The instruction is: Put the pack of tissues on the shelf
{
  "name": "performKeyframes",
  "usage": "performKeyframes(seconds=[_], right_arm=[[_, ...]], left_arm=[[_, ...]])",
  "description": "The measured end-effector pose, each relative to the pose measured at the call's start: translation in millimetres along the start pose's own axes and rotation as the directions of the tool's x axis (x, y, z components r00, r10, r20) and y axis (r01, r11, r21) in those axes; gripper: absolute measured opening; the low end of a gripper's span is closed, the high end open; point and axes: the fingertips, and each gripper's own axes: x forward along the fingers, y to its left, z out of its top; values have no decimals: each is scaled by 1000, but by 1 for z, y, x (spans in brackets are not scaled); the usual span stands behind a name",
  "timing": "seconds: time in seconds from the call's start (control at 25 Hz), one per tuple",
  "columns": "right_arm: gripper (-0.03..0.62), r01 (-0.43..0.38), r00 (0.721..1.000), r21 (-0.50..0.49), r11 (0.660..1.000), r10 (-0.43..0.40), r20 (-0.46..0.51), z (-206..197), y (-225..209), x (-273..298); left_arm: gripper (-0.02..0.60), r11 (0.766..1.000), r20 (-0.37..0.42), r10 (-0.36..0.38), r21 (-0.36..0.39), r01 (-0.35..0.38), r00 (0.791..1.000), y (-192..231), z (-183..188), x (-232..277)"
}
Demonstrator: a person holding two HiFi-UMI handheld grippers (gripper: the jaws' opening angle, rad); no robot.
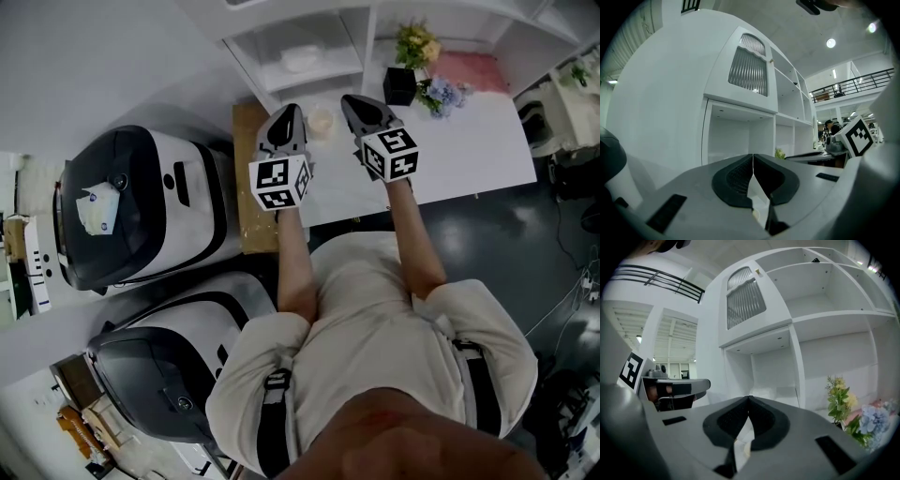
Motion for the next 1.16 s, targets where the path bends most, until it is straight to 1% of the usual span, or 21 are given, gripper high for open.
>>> performKeyframes(seconds=[0.72, 1.16], right_arm=[[69, 3, 1000, 23, 1000, -3, -17, -7, 1, 15], [69, 4, 1000, 19, 1000, -4, -18, -2, -1, 27]], left_arm=[[12, 1000, -23, -1, -11, 1, 1000, 14, -9, 6], [12, 1000, -24, 1, -10, -1, 1000, 23, -7, 15]])
